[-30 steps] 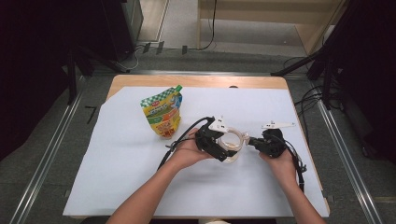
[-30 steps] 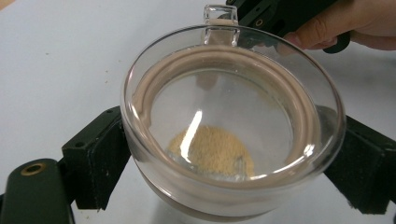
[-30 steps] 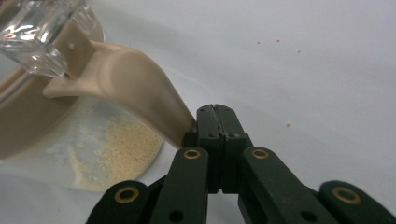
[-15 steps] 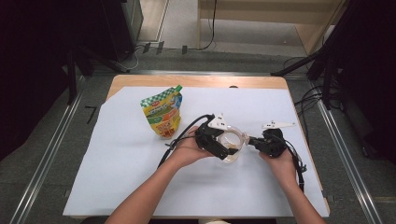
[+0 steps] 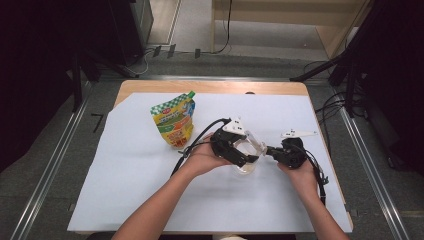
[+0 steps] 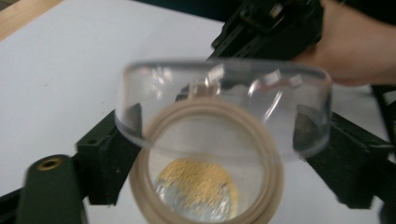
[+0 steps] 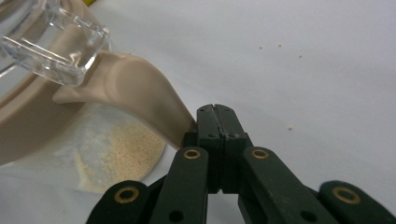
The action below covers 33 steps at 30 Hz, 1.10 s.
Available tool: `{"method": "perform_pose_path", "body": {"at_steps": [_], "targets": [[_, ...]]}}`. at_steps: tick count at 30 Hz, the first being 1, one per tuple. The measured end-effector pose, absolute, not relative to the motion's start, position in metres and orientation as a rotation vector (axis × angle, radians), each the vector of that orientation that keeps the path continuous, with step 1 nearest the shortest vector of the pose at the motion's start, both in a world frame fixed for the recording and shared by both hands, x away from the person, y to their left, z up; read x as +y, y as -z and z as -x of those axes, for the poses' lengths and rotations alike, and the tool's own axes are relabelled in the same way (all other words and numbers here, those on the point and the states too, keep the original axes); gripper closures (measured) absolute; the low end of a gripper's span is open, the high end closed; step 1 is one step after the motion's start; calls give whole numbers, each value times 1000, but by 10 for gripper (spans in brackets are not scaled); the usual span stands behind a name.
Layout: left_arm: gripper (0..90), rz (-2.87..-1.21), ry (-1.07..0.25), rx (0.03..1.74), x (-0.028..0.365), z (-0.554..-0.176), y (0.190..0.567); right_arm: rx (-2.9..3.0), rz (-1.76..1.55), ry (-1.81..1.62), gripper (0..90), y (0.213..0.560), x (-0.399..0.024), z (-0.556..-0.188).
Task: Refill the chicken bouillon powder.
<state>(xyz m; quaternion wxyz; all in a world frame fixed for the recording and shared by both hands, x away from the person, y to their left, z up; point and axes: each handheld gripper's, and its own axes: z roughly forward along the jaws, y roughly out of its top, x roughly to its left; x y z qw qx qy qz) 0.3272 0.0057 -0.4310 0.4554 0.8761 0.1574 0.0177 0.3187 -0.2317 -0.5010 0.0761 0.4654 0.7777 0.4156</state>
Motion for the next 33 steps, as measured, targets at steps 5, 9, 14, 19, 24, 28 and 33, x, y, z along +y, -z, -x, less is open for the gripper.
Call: {"method": "perform_pose_path", "body": {"at_steps": [5, 9, 14, 19, 24, 28, 33], "targets": [[237, -2162, -47, 371, 0, -327, 425, 2332, -1399, -1244, 900, 501, -232, -318], [385, -2157, -37, 337, -4, -325, 421, 2333, -1396, -1246, 900, 501, -232, -319], [576, -2151, 21, 333, -9, -323, 416, 2334, -1394, -1248, 900, 501, -232, -318], [696, -2151, 66, 322, -13, -322, 414, 2333, -1400, -1248, 900, 501, -232, -318], [807, -2163, 100, 314, -21, -322, 410, 2335, -1394, -1246, 900, 501, -232, -318], [815, -2171, 99, 322, -25, -325, 407, 2331, -1401, -1247, 900, 501, -232, -318], [784, -2169, 133, 341, -27, -329, 407, 2333, -1403, -1248, 900, 501, -233, -318]]}}
